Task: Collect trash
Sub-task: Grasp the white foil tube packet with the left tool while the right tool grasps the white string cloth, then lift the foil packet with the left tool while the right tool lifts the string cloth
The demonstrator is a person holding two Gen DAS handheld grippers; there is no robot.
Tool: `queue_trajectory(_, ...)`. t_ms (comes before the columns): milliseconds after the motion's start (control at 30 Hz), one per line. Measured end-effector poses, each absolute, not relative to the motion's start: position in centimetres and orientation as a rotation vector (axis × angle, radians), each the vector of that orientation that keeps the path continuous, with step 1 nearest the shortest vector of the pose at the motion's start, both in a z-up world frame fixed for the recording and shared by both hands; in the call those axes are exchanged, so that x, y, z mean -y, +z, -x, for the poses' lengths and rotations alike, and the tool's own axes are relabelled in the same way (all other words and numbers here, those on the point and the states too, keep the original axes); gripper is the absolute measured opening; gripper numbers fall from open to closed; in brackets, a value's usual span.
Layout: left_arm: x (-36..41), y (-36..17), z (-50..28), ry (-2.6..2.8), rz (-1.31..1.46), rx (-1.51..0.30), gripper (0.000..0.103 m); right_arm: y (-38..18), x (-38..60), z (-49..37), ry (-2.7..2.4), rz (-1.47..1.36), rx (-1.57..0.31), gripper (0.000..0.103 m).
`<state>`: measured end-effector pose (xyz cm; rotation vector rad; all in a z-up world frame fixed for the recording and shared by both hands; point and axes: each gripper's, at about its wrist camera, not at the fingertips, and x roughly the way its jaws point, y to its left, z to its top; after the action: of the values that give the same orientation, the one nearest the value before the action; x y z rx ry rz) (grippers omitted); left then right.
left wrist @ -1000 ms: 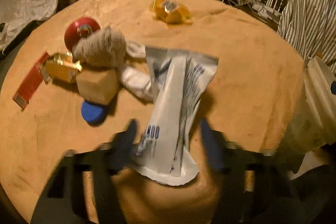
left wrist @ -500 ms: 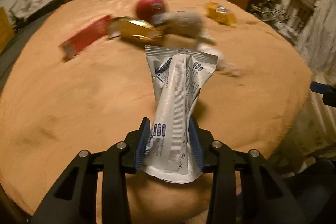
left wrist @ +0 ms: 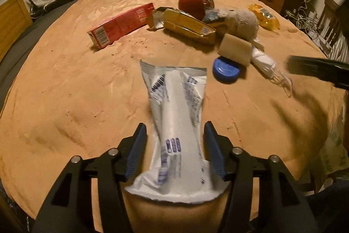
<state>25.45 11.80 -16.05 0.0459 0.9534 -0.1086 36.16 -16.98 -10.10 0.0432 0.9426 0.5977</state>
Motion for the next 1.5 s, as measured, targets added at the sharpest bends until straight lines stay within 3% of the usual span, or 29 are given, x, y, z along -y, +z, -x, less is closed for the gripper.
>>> queue_trajectory(133, -11.8, -16.2, -26.2, -0.102, -0.054, -0.961, 0.054, -11.6, 13.8, -39.7, 0.552, 0.072, -0.985, 0.044)
queue_trajectory(200, -11.6, -16.6, -26.4, -0.104, -0.073, -0.971, 0.054, -12.8, 13.2, -40.6, 0.531, 0.112, -1.012, 0.030)
queue_trajectory(300, -11.6, -17.2, -26.2, -0.110, -0.070, -0.974, 0.054, -13.0, 13.8, -40.4, 0.515, 0.096, -1.005, 0.028)
queue_trajectory(500, -11.8, -17.6, -26.1, -0.109, -0.050, -0.965, 0.055, -12.5, 17.0, -35.8, 0.535, 0.082, -1.045, 0.028)
queue_trajectory(700, -11.7, -17.6, -26.4, -0.102, -0.023, -0.968, 0.066, -12.4, 19.0, -31.5, 0.562, 0.072, -1.101, 0.030)
queue_trajectory(800, -11.4, -17.7, -26.7, -0.091, -0.027, -0.969, 0.069, -11.8, 18.6, -31.2, 0.558, 0.115, -1.090, 0.038)
queue_trajectory(967, -11.2, -17.9, -27.0, -0.080, -0.052, -0.966, 0.070, -12.8, 16.6, -32.3, 0.558, 0.208, -1.121, 0.038)
queue_trajectory(1067, -11.2, -17.9, -26.8, -0.060, -0.065, -0.952, 0.059, -13.3, 15.9, -32.2, 0.542, 0.265, -1.117, 0.037)
queue_trajectory(1100, -11.2, -17.9, -26.8, -0.055, -0.066, -0.948, 0.056, -13.1, 15.9, -32.1, 0.538, 0.271, -1.109, 0.029)
queue_trajectory(1200, -11.4, -17.8, -26.7, -0.046, -0.063, -0.938, 0.044, -13.0, 16.0, -31.6, 0.522, 0.284, -1.086, 0.025)
queue_trajectory(1500, -10.7, -14.9, -23.6, -0.020, -0.050, -0.854, 0.040, -8.7, 18.0, -26.8, 0.526, 0.131, -0.909, 0.025)
